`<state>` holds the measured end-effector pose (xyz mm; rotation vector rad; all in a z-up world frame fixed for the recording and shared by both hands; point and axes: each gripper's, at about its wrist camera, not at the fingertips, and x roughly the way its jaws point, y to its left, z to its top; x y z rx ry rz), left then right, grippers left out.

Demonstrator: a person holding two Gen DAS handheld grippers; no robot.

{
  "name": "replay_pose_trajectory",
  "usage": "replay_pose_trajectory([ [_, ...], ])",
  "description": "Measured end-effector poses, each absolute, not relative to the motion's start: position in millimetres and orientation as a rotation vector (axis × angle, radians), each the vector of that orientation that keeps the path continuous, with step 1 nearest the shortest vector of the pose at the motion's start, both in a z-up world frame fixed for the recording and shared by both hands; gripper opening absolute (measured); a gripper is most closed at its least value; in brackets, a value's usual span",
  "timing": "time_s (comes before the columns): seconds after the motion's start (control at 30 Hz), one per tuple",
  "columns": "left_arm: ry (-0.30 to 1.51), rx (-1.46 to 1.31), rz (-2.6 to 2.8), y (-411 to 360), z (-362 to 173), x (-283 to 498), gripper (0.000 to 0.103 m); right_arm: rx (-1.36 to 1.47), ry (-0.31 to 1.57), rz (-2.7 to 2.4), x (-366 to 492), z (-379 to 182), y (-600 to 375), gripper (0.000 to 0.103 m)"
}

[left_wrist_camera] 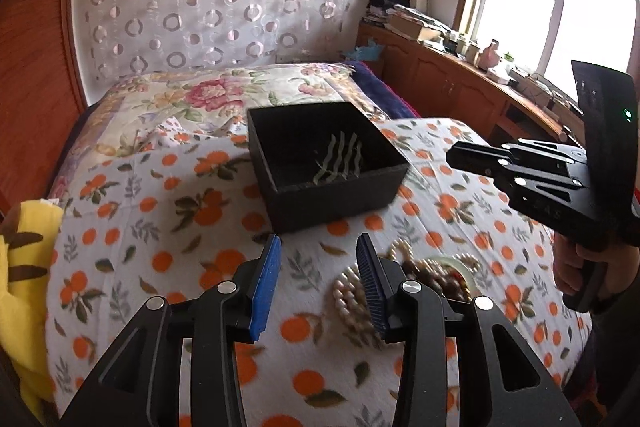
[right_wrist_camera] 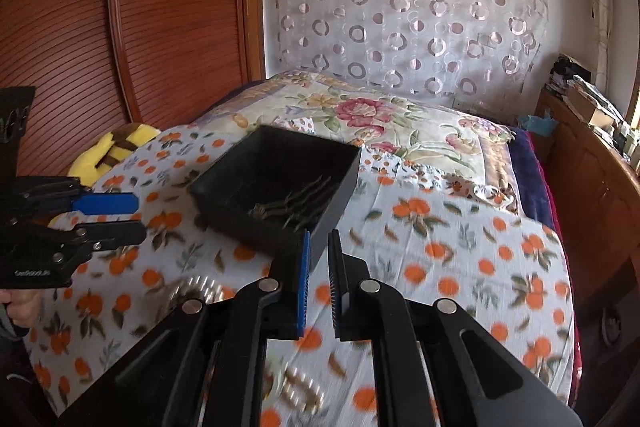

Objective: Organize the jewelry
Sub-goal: 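Grasp the brown wooden bead bracelet with the left tool and lift it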

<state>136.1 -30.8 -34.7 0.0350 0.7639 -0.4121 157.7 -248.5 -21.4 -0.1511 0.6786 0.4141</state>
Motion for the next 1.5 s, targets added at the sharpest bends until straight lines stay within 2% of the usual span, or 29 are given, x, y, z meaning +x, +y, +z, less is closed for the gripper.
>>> replay_pose_trajectory([
  [0.3, 0.778, 0.046, -0.433, -47.0, -46.8, 113.2, 0.037, -0.127, 0.689, 0.408, 99.7, -36.9, -260.6, 0.011],
  [0.43, 0.810, 0.026, -0.457, -54.3, -55.5, 118.7, 0.037, -0.120, 0.702, 0.408, 81.0, -47.9, -261.4, 0.021],
  [0.87, 0.878, -0.014, -0.481, -70.0, -73.7, 137.8, 0.037, -0.077, 0.714, 0.414, 59.2, -56.0, -268.3, 0.021],
  [0.9, 0.878, -0.012, -0.487, -70.7, -73.9, 138.1, 0.032, -0.076, 0.714, 0.415, 59.3, -56.1, -268.4, 0.021],
  [0.93, 0.881, -0.011, -0.496, -71.8, -74.6, 138.1, 0.022, -0.075, 0.714, 0.414, 59.2, -56.4, -268.5, 0.021],
  [1.1, 0.886, 0.001, -0.504, -72.8, -74.1, 137.7, 0.021, -0.070, 0.723, 0.416, 58.3, -59.4, -269.6, 0.021],
  [1.13, 0.883, 0.004, -0.502, -72.8, -73.4, 137.1, 0.011, -0.072, 0.724, 0.417, 58.8, -59.7, -269.5, 0.021],
  [1.5, 0.727, 0.012, -0.524, -74.8, -19.5, 103.1, 0.012, -0.084, 0.740, 0.412, 63.5, -63.6, -269.9, 0.021],
])
